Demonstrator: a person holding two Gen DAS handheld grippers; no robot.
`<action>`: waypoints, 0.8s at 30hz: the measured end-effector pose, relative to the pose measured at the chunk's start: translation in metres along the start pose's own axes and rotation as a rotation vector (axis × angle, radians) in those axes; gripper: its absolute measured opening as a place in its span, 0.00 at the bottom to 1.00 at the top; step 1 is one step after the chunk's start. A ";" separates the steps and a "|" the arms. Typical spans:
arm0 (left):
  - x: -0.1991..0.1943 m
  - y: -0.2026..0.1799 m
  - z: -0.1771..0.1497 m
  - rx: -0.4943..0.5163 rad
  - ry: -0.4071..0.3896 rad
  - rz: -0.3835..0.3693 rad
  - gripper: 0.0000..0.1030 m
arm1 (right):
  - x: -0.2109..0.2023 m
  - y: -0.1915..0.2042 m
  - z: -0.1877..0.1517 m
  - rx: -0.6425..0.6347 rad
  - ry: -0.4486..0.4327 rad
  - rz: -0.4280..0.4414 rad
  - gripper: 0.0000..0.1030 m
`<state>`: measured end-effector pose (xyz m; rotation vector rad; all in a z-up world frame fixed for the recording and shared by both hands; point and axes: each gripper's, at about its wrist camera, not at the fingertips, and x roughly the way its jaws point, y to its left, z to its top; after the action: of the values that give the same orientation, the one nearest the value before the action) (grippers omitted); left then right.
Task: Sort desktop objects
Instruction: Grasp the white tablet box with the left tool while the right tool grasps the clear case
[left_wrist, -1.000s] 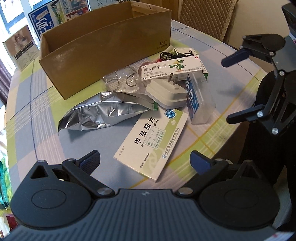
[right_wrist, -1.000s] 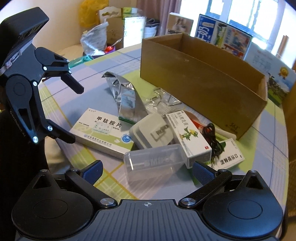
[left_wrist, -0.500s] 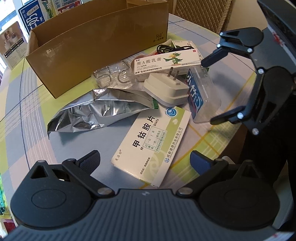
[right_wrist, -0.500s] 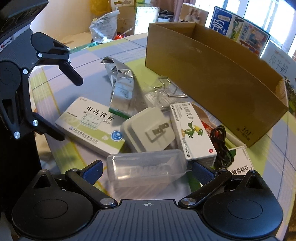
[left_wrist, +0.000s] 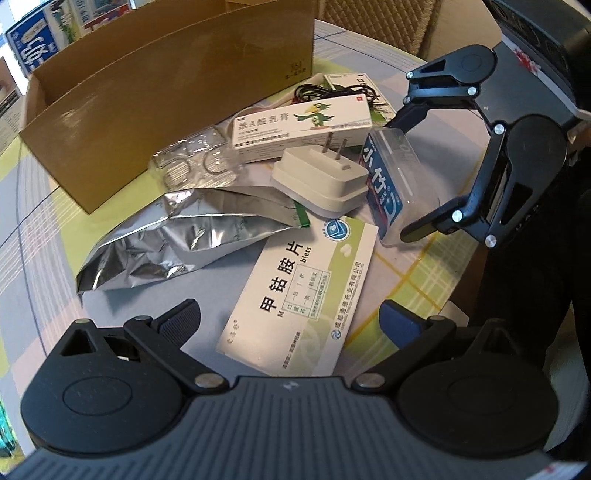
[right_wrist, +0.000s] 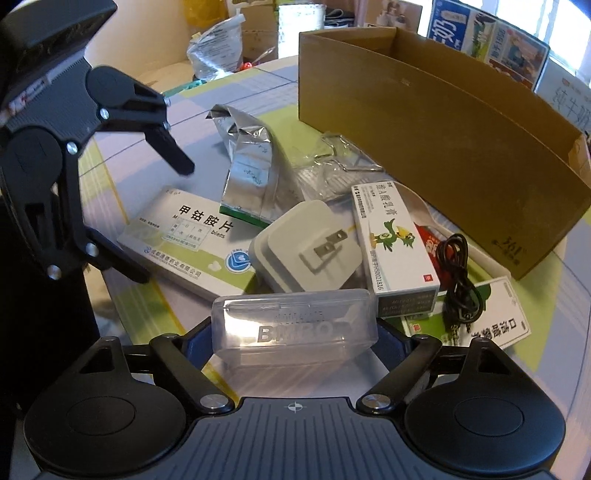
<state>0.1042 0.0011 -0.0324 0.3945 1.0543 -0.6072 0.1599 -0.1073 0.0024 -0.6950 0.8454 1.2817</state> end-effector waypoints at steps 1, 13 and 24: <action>0.003 0.000 0.001 0.009 0.004 -0.007 0.97 | -0.001 0.001 0.000 0.011 -0.001 0.004 0.81; 0.015 -0.003 0.001 0.054 0.078 -0.040 0.69 | -0.013 0.003 -0.008 0.150 -0.004 -0.029 0.81; 0.015 -0.006 0.000 0.017 0.061 -0.041 0.68 | -0.003 0.005 -0.013 0.145 -0.021 -0.055 0.82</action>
<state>0.1059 -0.0071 -0.0461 0.4090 1.1181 -0.6448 0.1530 -0.1185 -0.0018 -0.5850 0.8868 1.1645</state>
